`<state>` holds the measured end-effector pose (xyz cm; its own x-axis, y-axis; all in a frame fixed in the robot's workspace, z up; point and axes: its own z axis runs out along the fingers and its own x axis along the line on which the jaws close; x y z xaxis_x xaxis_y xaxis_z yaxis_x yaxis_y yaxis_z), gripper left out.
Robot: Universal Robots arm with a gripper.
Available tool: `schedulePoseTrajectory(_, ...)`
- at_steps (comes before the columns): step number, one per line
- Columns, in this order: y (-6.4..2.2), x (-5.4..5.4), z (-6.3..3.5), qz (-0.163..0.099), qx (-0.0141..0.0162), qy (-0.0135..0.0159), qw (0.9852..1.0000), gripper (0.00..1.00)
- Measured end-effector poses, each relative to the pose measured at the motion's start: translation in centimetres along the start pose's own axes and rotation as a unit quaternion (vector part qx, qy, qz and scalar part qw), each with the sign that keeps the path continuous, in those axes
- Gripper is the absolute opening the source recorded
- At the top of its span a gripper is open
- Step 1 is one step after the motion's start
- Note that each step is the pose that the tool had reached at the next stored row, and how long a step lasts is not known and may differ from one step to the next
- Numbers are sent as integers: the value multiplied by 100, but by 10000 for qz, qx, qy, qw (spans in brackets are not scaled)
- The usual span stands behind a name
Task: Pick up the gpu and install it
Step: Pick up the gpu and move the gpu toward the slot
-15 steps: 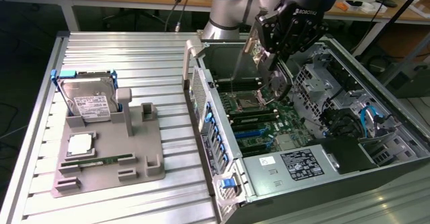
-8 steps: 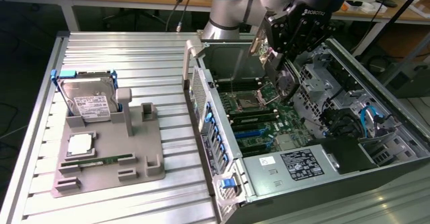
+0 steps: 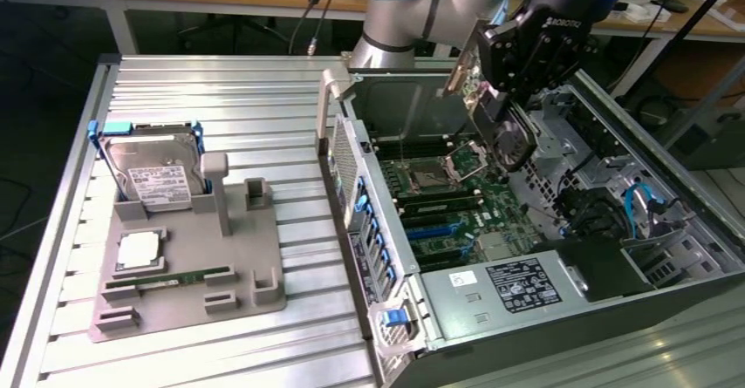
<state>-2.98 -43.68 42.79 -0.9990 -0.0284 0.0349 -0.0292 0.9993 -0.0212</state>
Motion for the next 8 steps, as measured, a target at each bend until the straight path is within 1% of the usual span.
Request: schedulePoseTrajectory(8, -4, -138, -5, -18, 1, 0, 10000, 27)
